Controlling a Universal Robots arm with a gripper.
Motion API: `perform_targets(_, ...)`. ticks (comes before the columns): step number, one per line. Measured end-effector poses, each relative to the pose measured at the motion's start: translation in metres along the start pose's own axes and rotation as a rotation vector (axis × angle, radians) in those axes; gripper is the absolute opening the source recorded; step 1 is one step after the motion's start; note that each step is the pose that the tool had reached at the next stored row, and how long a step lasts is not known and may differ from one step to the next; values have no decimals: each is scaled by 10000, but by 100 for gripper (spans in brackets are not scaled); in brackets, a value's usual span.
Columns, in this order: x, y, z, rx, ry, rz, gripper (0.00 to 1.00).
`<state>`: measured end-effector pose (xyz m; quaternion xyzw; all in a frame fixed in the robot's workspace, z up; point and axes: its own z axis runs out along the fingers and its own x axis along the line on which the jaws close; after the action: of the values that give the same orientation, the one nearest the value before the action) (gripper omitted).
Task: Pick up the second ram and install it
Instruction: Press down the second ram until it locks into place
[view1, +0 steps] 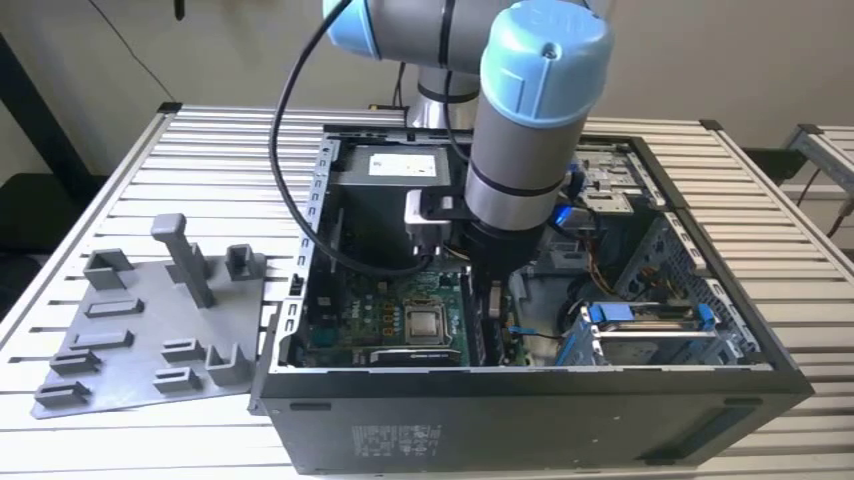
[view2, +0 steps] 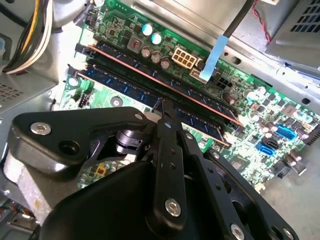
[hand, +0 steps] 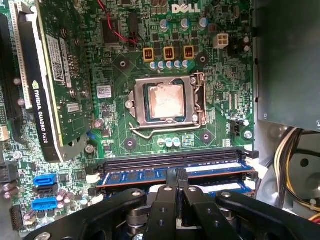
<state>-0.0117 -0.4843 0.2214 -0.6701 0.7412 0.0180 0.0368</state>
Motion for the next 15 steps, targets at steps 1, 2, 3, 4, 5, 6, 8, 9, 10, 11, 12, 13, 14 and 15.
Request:
perform_targets(1, 1, 1, 18, 2, -9, 1, 11)
perform_targets(2, 2, 1, 31, 2, -9, 0, 11)
perform_targets(3, 2, 1, 35, 4, -12, 0, 11)
perform_targets(4, -1, 0, 29, 3, -11, 0, 11)
perform_targets(5, -4, -1, 9, 5, -22, -1, 11)
perform_targets(6, -9, -1, -13, 7, -52, 0, 11)
perform_targets(8, -10, -2, -90, 2, -21, 0, 11)
perform_targets(9, -13, -3, -130, 2, -24, 0, 11)
perform_targets(10, -17, -4, -173, 2, -23, 0, 11)
perform_targets(11, -19, -5, -212, 2, -21, 0, 11)
perform_targets(12, -22, -6, -248, 2, -20, 0, 11)
perform_targets(13, -24, -7, -277, 2, -21, 0, 11)
perform_targets(14, -26, -7, -301, 2, -21, 0, 11)
perform_targets(15, -27, -7, -316, 2, -19, 0, 11)
